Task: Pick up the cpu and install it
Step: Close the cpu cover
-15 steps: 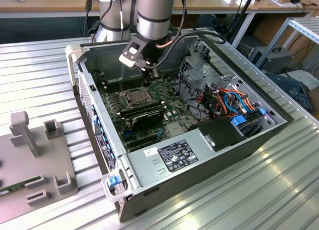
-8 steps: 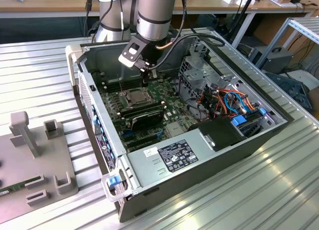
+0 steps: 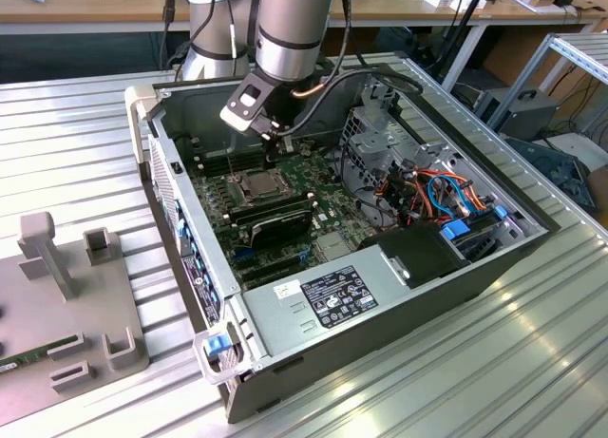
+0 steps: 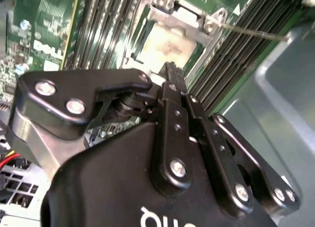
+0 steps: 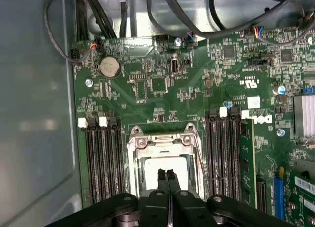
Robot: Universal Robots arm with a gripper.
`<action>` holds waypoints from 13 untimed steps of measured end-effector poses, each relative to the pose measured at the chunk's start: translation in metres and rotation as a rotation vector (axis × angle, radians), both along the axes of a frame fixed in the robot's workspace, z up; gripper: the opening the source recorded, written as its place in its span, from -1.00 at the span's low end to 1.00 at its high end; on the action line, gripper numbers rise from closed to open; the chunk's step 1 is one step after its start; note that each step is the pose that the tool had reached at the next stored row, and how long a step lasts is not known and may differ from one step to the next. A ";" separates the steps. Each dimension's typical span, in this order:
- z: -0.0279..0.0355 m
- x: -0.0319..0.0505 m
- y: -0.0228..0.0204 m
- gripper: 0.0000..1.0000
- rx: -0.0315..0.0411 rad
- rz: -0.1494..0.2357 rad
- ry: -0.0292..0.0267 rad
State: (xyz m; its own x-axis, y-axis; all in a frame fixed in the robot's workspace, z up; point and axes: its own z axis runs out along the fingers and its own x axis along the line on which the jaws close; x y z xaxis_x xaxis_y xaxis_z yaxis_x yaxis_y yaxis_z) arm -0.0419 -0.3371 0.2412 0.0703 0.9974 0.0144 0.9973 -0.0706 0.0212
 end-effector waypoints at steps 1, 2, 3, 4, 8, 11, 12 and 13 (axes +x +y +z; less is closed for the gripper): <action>-0.0010 -0.0036 0.0000 -0.79 -0.0001 0.001 -0.0003; -0.0027 -0.0061 -0.0001 -0.79 -0.0002 0.001 -0.0002; -0.0048 -0.0075 -0.0003 -0.79 -0.0003 0.001 -0.0002; -0.0067 -0.0088 -0.0005 -0.79 -0.0002 0.001 -0.0002; -0.0158 -0.0176 -0.0007 -0.79 -0.0001 0.001 -0.0002; -0.0206 -0.0211 -0.0027 -0.79 -0.0003 0.002 -0.0001; -0.0214 -0.0211 -0.0035 -0.79 -0.0001 0.002 -0.0001; -0.0220 -0.0212 -0.0042 -0.79 -0.0002 0.001 -0.0001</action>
